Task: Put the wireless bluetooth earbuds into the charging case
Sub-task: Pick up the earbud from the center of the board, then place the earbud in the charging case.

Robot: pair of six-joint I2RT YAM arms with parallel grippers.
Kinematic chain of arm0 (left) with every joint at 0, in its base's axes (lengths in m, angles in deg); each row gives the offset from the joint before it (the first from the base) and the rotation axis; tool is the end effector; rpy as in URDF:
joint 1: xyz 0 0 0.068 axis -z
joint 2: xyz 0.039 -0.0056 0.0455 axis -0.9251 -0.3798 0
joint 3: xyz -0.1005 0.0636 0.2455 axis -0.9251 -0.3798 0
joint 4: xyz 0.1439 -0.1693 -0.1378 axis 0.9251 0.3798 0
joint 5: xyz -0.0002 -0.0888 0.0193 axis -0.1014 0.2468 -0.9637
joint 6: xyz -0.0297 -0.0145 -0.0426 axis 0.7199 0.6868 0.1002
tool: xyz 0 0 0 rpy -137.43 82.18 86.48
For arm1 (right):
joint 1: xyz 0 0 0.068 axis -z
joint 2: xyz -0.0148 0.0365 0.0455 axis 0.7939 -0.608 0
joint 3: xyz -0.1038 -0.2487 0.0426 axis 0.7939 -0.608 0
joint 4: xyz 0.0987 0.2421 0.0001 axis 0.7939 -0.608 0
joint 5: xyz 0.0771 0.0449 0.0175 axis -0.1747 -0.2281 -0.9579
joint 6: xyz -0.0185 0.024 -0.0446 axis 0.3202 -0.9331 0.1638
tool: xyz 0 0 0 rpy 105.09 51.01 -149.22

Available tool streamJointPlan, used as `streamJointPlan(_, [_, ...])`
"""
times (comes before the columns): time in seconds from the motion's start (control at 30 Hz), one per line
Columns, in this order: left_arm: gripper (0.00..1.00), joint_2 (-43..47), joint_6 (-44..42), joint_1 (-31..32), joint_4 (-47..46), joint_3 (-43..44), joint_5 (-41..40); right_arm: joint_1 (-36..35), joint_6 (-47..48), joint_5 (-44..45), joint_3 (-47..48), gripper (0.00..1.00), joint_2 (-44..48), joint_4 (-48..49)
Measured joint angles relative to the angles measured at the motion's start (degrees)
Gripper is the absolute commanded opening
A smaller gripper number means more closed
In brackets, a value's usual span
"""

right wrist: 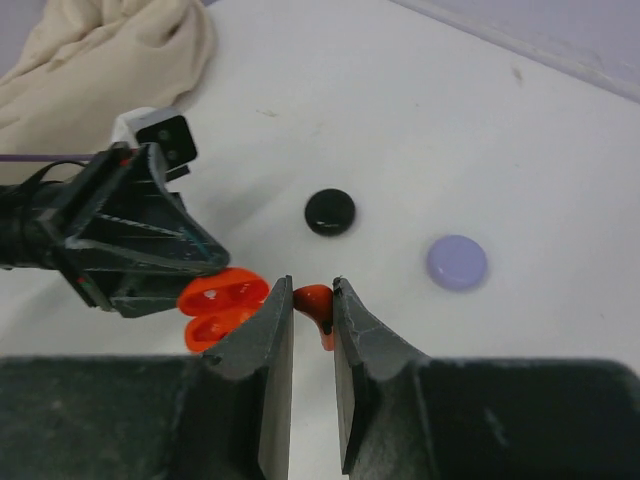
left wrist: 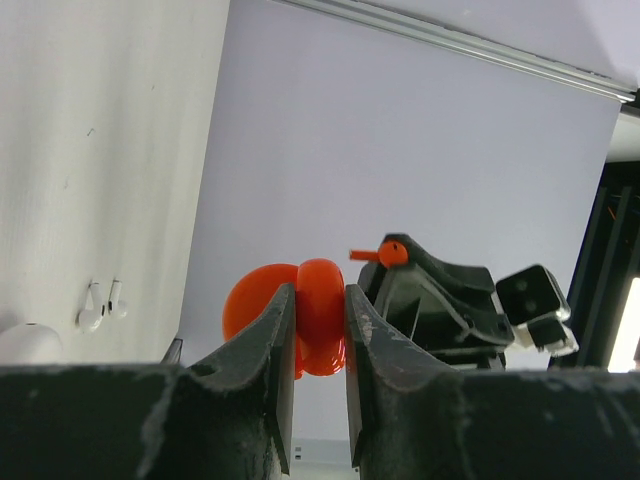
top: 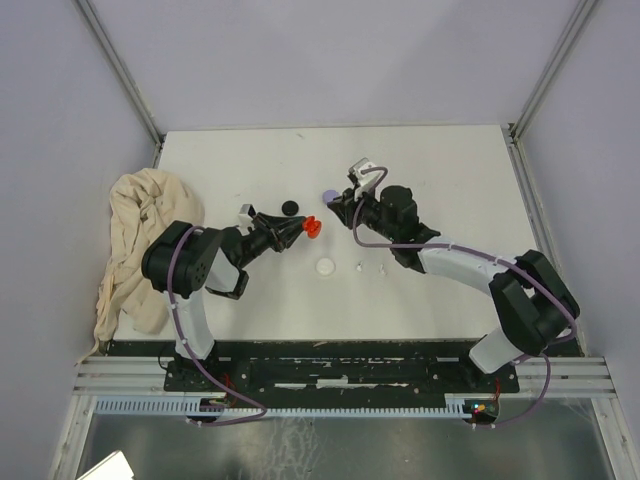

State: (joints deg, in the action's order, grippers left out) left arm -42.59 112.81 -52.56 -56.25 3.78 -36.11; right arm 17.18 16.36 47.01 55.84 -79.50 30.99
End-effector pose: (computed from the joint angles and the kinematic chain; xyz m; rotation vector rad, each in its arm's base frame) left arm 0.2820 -0.0955 0.1237 -0.9162 1.7331 -1.9483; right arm 0.2850 0.2087 0.2585 -0.5290 1.7007 0.6740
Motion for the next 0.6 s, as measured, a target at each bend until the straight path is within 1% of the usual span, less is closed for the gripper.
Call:
streamJointPlan(0.17, [0.03,0.0,0.0,0.1,0.0,0.0,0.2,-3.2,1.7,-3.2,-4.4,0.02,-2.2,14.1])
streamJointPlan(0.27, [0.03,0.0,0.0,0.1,0.0,0.1,0.3,-3.8,2.2,-4.3,-6.1,0.02,-3.7,20.3])
streamJointPlan(0.6, [0.03,0.0,0.0,0.1,0.0,0.7,1.5,-5.4,4.3,-8.0,-6.6,0.02,-5.3,26.4])
